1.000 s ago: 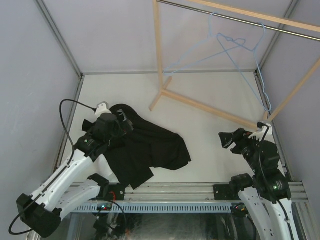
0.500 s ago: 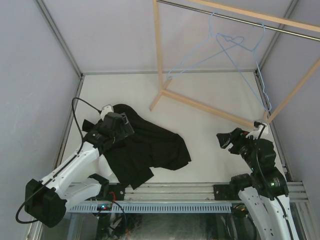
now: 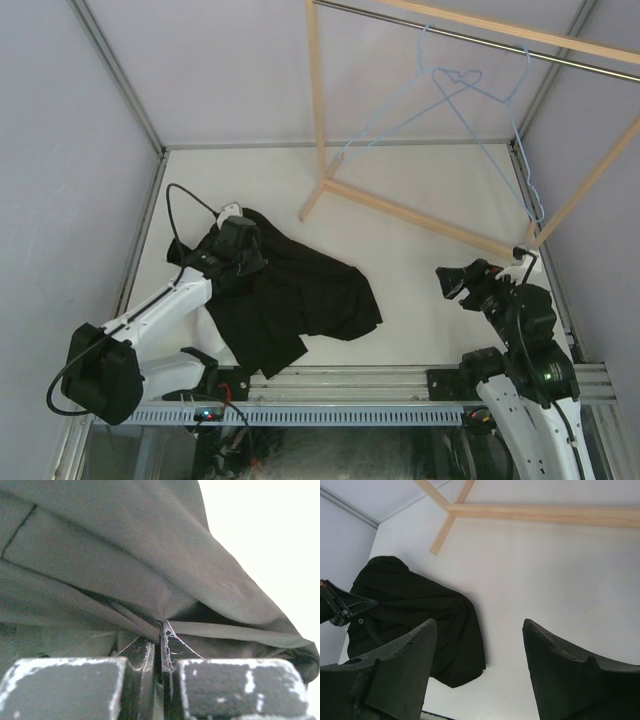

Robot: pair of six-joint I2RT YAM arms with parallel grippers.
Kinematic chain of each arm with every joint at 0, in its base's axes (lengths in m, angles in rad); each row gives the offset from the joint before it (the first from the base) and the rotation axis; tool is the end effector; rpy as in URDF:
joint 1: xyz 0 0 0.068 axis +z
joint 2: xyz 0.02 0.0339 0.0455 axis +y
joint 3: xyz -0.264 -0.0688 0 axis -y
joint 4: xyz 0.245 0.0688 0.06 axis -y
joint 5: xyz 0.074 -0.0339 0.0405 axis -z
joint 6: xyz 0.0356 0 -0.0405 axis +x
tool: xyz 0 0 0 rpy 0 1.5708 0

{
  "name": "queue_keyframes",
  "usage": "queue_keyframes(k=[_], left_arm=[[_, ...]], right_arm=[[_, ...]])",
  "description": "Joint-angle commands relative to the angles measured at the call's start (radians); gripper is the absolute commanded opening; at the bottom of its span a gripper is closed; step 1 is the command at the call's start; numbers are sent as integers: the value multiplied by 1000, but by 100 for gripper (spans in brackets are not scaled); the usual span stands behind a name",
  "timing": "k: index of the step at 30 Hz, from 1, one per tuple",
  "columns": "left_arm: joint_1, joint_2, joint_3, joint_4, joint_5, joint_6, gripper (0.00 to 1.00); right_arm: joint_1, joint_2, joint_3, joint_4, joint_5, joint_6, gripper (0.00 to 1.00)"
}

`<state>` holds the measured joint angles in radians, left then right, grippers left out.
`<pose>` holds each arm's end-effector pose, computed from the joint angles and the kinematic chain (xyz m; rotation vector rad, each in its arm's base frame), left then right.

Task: Place the shirt on the hanger
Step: Adjust the shirt at the center of the board.

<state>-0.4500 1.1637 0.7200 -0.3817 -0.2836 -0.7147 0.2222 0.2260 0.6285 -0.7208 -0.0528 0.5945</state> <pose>0.2167 -0.0936 0.2254 -0.4423 2.3236 -0.2263 0.0666 0.0170 0.2895 0.3217 1.9076 0.6025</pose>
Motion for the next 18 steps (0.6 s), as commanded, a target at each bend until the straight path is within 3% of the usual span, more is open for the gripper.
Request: queue_keyframes(k=[1, 8, 18], left_arm=[[-43, -56, 118, 11, 38, 66, 1], [-260, -148, 300, -71, -71, 102, 0], [-620, 53, 496, 6, -1, 145, 0]], right_arm=[[-4, -77, 3, -15, 76, 24, 69], [-4, -176, 3, -5, 143, 87, 68], [-4, -253, 6, -20, 238, 132, 67]])
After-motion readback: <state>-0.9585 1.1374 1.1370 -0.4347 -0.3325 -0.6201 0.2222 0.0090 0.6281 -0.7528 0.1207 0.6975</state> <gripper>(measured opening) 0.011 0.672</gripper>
